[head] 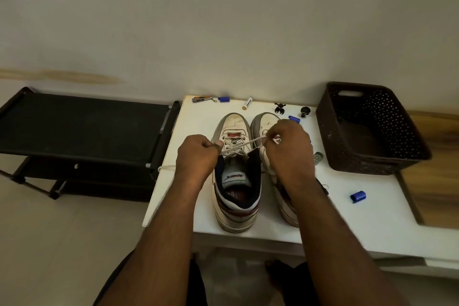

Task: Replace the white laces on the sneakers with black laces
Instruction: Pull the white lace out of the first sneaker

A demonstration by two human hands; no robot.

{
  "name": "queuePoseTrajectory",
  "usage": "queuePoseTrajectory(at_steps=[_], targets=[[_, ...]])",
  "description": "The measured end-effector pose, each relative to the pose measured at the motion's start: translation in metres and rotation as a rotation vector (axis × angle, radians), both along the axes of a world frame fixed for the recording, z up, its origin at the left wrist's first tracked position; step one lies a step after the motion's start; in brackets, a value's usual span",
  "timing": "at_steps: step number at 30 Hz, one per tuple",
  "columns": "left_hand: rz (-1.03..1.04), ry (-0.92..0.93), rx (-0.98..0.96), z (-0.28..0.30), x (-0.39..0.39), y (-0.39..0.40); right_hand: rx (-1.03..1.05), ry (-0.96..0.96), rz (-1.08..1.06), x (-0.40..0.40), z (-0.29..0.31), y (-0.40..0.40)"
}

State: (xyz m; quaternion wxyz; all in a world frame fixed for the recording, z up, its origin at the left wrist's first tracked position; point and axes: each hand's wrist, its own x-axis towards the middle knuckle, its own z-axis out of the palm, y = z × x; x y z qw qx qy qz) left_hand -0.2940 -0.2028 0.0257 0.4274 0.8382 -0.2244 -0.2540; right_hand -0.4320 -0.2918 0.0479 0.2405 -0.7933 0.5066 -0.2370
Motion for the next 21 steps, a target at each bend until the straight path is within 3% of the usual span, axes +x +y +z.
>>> queuePoseTrajectory(at_steps=[5, 8, 13, 16, 19, 21], targets=[[-0.002, -0.009, 0.015, 0.001, -0.004, -0.005, 0.084, 0.029, 0.342, 0.018, -0.007, 0.016], [-0.004, -0.013, 0.016, 0.002, -0.004, -0.004, 0.060, 0.005, 0.364, 0.026, -0.011, 0.019], [-0.025, -0.010, 0.001, 0.003, -0.004, -0.003, -0.116, 0.285, 0.418, 0.030, -0.018, 0.022], [-0.021, -0.003, 0.000, 0.002, -0.002, -0.002, -0.075, -0.013, 0.306, 0.027, -0.015, 0.017], [-0.003, 0.010, -0.001, 0.002, 0.000, -0.001, 0.044, -0.516, -0.114, 0.010, -0.003, -0.003], [0.000, 0.009, 0.007, 0.002, -0.001, -0.001, 0.153, -0.748, -0.316, 0.000, 0.003, -0.012]])
